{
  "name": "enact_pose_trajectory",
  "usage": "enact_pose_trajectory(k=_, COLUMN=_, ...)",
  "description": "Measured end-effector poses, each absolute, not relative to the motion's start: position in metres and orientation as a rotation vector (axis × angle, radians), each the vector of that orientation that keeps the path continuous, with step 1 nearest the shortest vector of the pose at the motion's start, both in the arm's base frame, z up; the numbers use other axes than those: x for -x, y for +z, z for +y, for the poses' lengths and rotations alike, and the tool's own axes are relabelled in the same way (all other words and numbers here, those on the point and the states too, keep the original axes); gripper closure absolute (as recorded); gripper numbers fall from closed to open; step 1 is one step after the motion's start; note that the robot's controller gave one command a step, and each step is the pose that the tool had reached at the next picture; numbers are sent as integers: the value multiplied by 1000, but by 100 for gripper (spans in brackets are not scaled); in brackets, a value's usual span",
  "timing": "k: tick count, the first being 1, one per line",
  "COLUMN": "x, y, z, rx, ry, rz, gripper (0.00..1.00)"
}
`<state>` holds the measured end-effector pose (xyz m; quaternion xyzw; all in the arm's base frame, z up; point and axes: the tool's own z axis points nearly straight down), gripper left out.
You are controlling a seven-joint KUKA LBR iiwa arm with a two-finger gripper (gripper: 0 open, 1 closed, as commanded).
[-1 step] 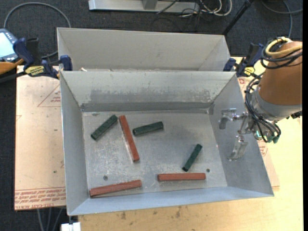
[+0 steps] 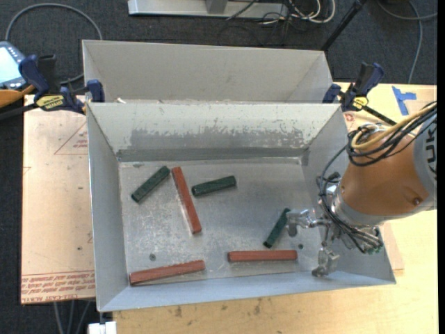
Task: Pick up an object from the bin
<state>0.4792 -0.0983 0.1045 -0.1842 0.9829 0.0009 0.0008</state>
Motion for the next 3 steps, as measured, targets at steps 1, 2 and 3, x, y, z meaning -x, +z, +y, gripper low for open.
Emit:
enact_pose_trajectory(k=1, x=-505, y=70, z=-43, rx=818, ry=3, rz=3031, gripper=0)
enact_pose_trajectory(k=2, x=-506, y=72, z=-44, rx=813, ry=-1, rz=3029, gripper=100)
enact_pose_trajectory(k=3, x=-508, y=211, z=-52, rx=726, ry=-4, rz=3046, gripper=100)
